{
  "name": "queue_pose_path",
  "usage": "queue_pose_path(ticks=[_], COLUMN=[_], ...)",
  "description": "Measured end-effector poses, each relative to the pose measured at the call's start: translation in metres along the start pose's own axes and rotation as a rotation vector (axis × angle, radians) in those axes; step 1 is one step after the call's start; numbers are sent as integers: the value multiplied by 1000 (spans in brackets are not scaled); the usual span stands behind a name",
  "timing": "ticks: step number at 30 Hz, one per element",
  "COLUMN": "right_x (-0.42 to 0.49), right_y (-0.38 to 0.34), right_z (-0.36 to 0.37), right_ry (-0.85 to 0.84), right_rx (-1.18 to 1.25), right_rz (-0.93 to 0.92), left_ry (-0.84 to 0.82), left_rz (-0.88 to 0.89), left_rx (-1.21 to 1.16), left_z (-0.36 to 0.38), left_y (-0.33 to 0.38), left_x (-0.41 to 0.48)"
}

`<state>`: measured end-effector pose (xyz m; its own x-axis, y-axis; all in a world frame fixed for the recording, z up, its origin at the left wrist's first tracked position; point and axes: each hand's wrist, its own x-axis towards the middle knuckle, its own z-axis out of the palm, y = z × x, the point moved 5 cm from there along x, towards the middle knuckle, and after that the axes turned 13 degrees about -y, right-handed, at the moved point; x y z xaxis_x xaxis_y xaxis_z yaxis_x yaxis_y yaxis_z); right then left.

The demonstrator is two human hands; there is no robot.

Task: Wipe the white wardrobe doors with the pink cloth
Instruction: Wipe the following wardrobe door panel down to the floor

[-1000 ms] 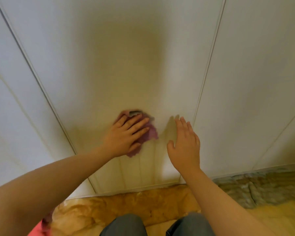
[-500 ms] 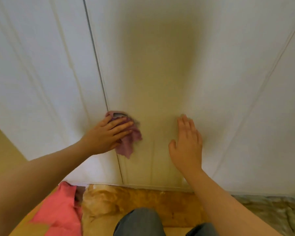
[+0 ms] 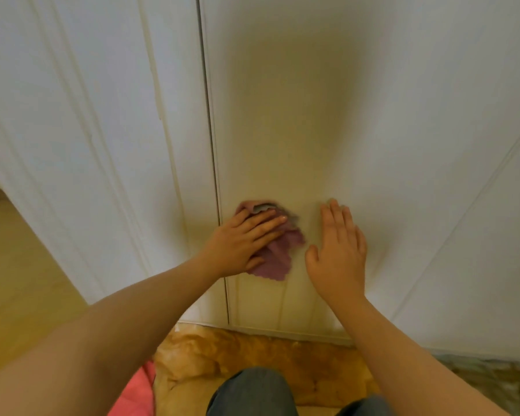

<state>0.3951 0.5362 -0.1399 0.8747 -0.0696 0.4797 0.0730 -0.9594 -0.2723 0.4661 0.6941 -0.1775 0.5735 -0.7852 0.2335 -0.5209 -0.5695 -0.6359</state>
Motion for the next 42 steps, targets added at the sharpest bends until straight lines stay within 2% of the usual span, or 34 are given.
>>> queue_pose_path(ticks=[4, 7, 10, 12, 16, 22, 26, 32, 35, 37, 42], right_x=[-3, -7, -12, -14, -26, -39, -35, -33, -33, -36, -52], right_y=[4, 2, -2, -2, -4, -18, -18, -26, -25, -26, -12], right_z=[2, 7, 12, 18, 42, 68, 88, 107, 122, 131, 147], right_ry=[4, 23, 31, 17, -54, 5, 46, 254, 318, 302, 370], right_rx=[3, 22, 17, 16, 14, 18, 28, 9, 103, 153, 257], right_rz=[9, 24, 13, 19, 34, 27, -88, -320, -301, -249, -10], left_ry=[31, 68, 112, 56, -50, 29, 121, 287, 333, 304, 309], left_rz=[-87, -123, -327, -425, -438, -598, -659, -714, -737, -783, -862], left_rx=[72, 24, -165, -278, -319, -384, -379, -333, -291, -294, -368], left_z=[30, 19, 6, 18, 54, 59, 77, 88, 94, 93, 98], left_y=[-35, -43, -22, 1, 41, 56, 64, 66, 66, 64, 77], left_x=[-73, -65, -29, -29, -56, -45, -40, -35, -32, -31, -27])
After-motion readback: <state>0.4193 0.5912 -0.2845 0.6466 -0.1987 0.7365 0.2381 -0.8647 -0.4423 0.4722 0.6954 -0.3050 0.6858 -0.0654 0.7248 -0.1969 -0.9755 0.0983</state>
